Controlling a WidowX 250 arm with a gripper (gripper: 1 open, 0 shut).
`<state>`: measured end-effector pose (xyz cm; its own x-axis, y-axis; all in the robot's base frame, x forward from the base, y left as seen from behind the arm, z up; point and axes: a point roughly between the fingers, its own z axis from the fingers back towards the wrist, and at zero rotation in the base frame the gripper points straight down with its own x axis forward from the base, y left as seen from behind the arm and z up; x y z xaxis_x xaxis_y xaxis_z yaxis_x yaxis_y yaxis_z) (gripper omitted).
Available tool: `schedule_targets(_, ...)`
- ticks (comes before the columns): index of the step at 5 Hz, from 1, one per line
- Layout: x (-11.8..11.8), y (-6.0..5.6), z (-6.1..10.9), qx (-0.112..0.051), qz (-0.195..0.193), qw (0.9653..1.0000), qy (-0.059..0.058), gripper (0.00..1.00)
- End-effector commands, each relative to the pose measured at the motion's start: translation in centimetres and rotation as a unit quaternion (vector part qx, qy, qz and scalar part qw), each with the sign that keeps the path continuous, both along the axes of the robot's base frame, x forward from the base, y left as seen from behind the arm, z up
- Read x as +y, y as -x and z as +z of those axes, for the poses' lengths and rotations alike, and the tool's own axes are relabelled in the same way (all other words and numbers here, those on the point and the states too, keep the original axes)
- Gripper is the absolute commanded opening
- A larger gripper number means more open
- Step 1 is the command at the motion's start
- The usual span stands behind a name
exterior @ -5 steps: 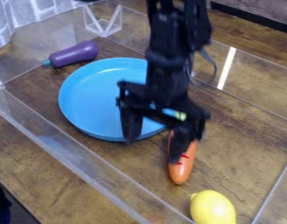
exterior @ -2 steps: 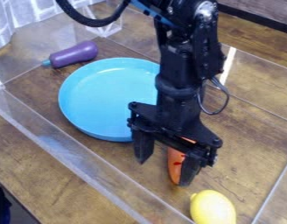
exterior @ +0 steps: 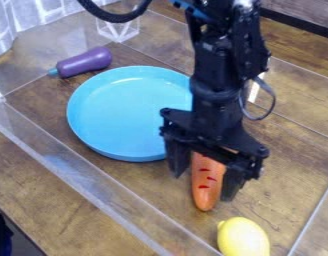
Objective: Move the carrot to the left side
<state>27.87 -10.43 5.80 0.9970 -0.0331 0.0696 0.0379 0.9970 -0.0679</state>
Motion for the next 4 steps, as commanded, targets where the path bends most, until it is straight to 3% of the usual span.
schedule_targets(1,-0.4,-1.2,0.9,-0.027,-0.004,0.9996,0.009,1.00)
schedule_targets(3,-0.8,1.4,1.5,-0.033,-0.057,0.9977,0.015,1.00)
schedule_targets(4,-1.6,1.1,0.3,-0.028,-0.020,0.9993,0.012,1.00)
